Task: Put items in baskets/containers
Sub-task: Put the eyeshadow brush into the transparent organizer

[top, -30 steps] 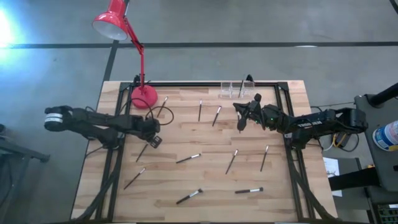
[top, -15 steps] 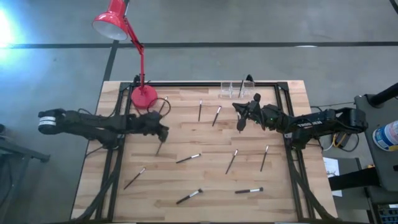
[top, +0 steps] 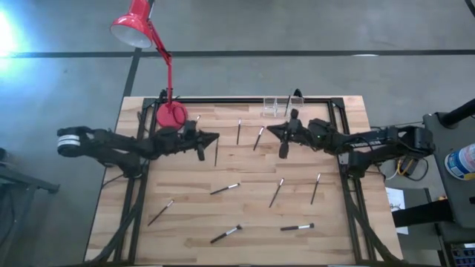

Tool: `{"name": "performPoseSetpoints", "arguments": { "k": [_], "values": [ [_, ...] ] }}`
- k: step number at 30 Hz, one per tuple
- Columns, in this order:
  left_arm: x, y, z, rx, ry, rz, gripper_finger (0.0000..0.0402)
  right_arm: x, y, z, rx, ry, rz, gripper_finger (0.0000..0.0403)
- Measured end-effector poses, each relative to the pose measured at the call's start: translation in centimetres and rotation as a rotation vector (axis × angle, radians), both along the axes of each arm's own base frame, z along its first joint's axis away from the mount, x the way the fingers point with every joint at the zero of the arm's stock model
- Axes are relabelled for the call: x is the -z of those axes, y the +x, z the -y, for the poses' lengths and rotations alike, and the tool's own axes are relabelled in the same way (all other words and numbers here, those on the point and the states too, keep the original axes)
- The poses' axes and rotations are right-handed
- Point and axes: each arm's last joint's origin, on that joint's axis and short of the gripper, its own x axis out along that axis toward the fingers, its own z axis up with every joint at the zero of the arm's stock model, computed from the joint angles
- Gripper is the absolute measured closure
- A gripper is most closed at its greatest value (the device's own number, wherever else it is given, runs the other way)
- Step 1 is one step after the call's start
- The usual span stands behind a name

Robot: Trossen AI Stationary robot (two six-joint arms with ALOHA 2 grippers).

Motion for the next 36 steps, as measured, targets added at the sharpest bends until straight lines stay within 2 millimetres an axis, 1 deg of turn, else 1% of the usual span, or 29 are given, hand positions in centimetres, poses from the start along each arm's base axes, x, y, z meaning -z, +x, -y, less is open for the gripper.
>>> {"name": "performPoseSetpoints", "arguments": {
  "k": [3, 7, 10, 14, 17, 21, 25, 28, 31, 33, 36],
  "values": [
    [-0.7, 1.6, -0.6, 0.028, 0.044, 0.019, 0.0401, 0.6, 1.1, 0.1, -0.068, 0.092, -0.012, 0.0394],
    [-1.2, 3.9, -1.5, 0.081, 0.08, 0.037, 0.0401, 2.0, 3.2, 0.1, -0.129, 0.202, -0.05, 0.0388],
    [-1.3, 5.4, -2.1, 0.107, 0.102, 0.052, 0.0401, 3.1, 5.0, -0.1, -0.178, 0.265, -0.063, 0.0372],
    [-1.1, 6.6, -2.5, 0.126, 0.122, 0.069, 0.0401, 3.8, 6.8, -0.4, -0.205, 0.318, -0.044, 0.0338],
    [-1.1, 6.9, -2.5, 0.15, 0.131, 0.088, 0.0401, 3.7, 7.7, -0.3, -0.21, 0.351, -0.007, 0.0308],
    [-1.3, 6.9, -2.5, 0.155, 0.14, 0.097, 0.0401, 3.2, 8.8, -0.1, -0.206, 0.36, 0.048, 0.0273],
    [-1.6, 6.8, -2.4, 0.165, 0.152, 0.116, 0.0401, 2.8, 10.2, 0.3, -0.2, 0.35, 0.065, 0.0255],
    [-1.7, 6.8, -2.4, 0.169, 0.174, 0.115, 0.0401, 2.7, 11.3, 0.5, -0.205, 0.346, 0.074, 0.0253],
    [-1.7, 6.8, -2.4, 0.167, 0.176, 0.114, 0.0401, 2.7, 12.1, 0.7, -0.205, 0.342, 0.078, 0.026],
    [-1.6, 6.8, -2.4, 0.167, 0.176, 0.114, 0.0401, 2.6, 12.4, 0.8, -0.206, 0.338, 0.084, 0.0272],
    [-1.6, 6.7, -2.5, 0.164, 0.173, 0.111, 0.0401, 2.6, 12.5, 0.8, -0.206, 0.322, 0.081, 0.0306]
  ]
}}
